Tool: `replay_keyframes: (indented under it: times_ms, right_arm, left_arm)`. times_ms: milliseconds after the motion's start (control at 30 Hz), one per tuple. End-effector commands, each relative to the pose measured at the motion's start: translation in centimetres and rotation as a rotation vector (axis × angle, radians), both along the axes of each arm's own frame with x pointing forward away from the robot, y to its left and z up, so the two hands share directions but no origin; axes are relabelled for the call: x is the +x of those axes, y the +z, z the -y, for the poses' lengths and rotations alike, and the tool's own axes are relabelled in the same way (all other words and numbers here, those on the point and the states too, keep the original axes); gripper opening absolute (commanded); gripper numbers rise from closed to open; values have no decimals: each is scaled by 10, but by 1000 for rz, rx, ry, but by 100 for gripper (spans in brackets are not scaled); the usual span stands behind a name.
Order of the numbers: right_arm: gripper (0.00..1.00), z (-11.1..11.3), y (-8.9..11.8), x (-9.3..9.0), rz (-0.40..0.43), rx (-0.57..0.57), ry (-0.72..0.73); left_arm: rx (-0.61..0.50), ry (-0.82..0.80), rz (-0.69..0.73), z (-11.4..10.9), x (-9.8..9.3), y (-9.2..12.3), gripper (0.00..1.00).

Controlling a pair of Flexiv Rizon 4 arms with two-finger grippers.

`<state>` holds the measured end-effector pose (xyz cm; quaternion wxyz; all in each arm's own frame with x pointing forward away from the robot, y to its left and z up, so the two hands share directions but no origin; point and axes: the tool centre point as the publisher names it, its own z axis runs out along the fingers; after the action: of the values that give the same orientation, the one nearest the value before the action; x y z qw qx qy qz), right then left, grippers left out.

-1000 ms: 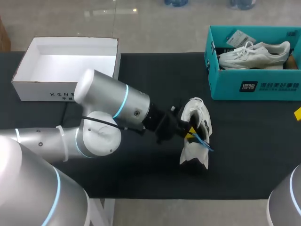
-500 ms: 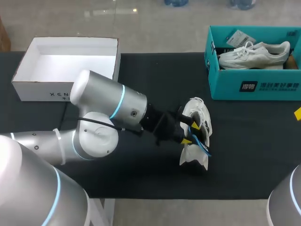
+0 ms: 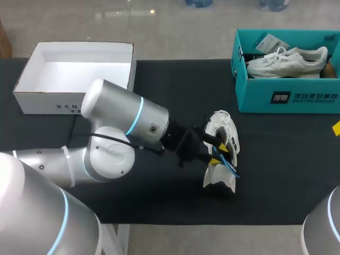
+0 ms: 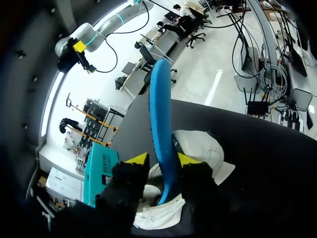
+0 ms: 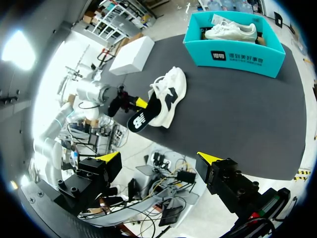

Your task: Take the shoe out of the shoebox, open the shoe tongue, remove and reinsert the insole, then place the shoe into the shoebox

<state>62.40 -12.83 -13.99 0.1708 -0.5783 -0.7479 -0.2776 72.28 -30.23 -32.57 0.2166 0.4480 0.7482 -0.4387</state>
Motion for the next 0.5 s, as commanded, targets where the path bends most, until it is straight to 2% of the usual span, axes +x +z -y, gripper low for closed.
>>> replay_keyframes:
  times_ms: [33,167,500]
  right_arm:
    - [100,0,-2,-9,63,17,-48]
    - [100,0,-2,-9,63,17,-48]
    - [100,0,-2,-9,63,17,-48]
  left_arm:
    - [15,-6,-1,1,2,-3,0]
    - [21,-13,16,-2,4,-4,0]
    - [35,-35,98,-6,24,-2,0]
